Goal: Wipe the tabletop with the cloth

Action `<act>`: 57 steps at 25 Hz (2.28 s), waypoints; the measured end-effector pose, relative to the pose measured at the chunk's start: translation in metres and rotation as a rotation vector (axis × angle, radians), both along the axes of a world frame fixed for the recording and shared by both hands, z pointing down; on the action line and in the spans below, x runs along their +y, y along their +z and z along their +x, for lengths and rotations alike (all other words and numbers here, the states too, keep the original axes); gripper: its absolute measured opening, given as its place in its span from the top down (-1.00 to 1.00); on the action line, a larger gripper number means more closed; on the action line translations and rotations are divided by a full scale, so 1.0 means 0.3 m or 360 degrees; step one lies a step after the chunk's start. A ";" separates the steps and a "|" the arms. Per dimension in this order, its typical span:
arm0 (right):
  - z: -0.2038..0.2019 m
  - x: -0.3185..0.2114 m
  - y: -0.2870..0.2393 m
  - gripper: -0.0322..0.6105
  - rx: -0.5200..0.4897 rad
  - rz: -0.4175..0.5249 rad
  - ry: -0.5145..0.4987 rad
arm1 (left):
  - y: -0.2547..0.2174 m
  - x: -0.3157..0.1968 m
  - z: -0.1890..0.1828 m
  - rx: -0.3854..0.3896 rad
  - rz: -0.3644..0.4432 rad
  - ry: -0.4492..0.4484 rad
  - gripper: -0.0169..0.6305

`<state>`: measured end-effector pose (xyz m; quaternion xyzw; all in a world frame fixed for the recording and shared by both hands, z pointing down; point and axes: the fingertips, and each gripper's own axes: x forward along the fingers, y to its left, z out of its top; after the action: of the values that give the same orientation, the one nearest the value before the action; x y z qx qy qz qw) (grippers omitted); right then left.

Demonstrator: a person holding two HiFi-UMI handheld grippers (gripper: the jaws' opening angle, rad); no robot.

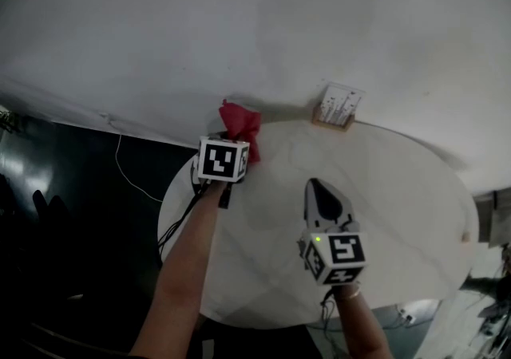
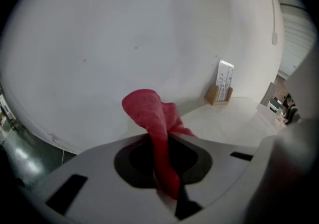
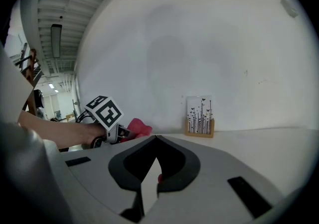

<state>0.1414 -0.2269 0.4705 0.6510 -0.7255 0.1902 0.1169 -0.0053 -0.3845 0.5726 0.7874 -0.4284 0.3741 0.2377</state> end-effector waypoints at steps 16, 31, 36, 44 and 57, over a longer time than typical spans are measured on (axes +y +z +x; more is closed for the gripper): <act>-0.144 -0.002 -0.108 0.89 0.0038 0.0093 -0.0074 | -0.097 0.068 -0.543 0.0118 0.0163 -0.0391 0.81; -0.195 0.108 -0.310 0.89 0.0055 0.0289 -0.0034 | -0.510 0.224 -0.552 0.0294 0.0658 -0.0324 0.81; -0.195 0.149 -0.351 0.89 0.0055 0.0337 -0.0027 | -0.621 0.305 -0.469 0.0340 0.0797 -0.0213 0.81; -0.172 0.208 -0.405 0.89 0.0062 0.0420 0.0016 | -0.675 0.441 -0.331 0.0409 0.0869 -0.0070 0.81; -0.147 0.295 -0.401 0.89 0.0052 0.0452 0.0021 | -0.661 0.602 -0.224 0.0511 0.0899 0.0068 0.81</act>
<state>0.0972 -0.1384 0.3504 0.6686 -0.7389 0.0759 0.0343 -0.0726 -0.2039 0.3743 0.8800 -0.4557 0.1164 0.0663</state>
